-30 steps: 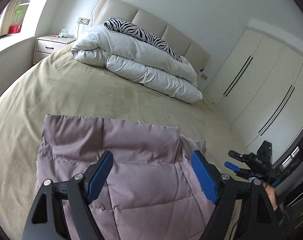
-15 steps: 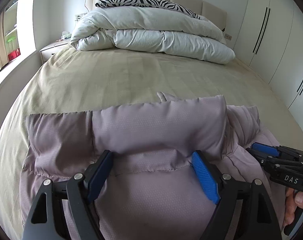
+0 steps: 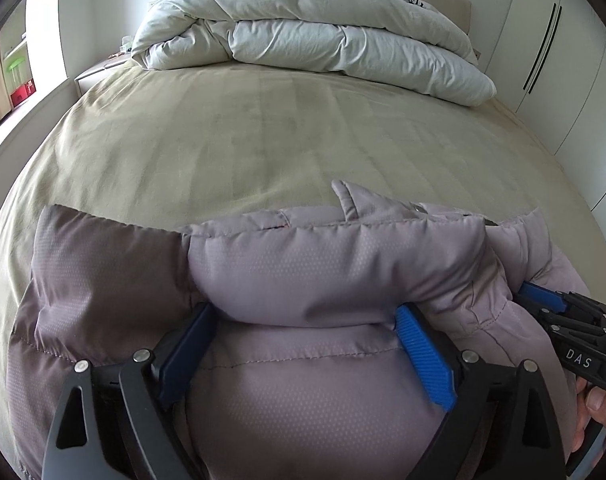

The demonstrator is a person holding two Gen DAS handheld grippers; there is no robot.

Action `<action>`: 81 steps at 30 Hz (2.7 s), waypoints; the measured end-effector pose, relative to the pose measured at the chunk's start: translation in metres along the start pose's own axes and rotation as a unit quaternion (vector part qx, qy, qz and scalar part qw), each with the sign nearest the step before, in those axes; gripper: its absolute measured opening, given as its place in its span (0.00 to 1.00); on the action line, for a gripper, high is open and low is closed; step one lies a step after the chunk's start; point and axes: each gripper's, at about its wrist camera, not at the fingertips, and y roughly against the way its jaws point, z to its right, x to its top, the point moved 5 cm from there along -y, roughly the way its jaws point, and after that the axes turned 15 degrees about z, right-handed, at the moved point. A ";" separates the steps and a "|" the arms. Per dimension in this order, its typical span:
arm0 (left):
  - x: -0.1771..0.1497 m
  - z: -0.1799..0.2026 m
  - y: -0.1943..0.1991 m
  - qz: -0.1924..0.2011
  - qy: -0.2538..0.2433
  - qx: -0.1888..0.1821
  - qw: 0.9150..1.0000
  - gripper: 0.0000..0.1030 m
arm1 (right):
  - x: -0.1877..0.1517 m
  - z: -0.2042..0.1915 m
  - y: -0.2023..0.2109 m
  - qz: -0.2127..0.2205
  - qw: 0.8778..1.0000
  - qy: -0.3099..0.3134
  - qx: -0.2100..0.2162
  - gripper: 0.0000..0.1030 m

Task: Fold large clothes

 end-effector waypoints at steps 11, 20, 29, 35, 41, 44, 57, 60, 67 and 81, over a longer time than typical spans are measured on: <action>-0.006 0.000 -0.006 0.012 0.003 0.000 1.000 0.94 | -0.005 -0.004 -0.004 0.036 0.999 0.006 -0.005 0.41; -0.002 0.009 0.086 0.033 0.009 -0.006 0.999 0.92 | 0.002 -0.011 0.054 0.076 0.997 0.001 0.018 0.43; -0.037 0.000 0.097 0.021 -0.015 0.027 0.999 0.95 | -0.037 -0.072 0.095 0.052 0.992 0.110 0.029 0.44; -0.047 -0.003 0.080 0.022 -0.018 0.026 0.999 1.00 | -0.054 -0.070 0.075 0.066 0.990 0.125 0.030 0.44; -0.051 -0.001 0.069 0.034 -0.026 0.029 0.999 1.00 | -0.066 -0.070 0.068 0.087 0.987 0.132 0.020 0.44; -0.053 -0.001 0.067 0.039 -0.025 0.027 0.999 1.00 | -0.069 -0.069 0.067 0.094 0.987 0.127 0.022 0.44; -0.039 -0.021 0.140 0.065 0.056 -0.017 0.996 1.00 | -0.063 -0.051 0.130 0.133 0.984 0.055 0.105 0.77; -0.032 -0.047 0.192 0.112 0.094 -0.026 0.989 1.00 | -0.058 -0.029 0.170 0.159 0.978 0.015 0.137 0.86; -0.057 -0.141 0.230 0.092 0.205 -0.034 0.974 1.00 | -0.034 0.067 0.210 0.162 0.975 -0.063 0.137 0.91; -0.124 -0.156 0.168 -0.054 0.339 -0.164 0.925 1.00 | -0.097 0.157 0.110 -0.040 0.955 -0.212 0.202 0.91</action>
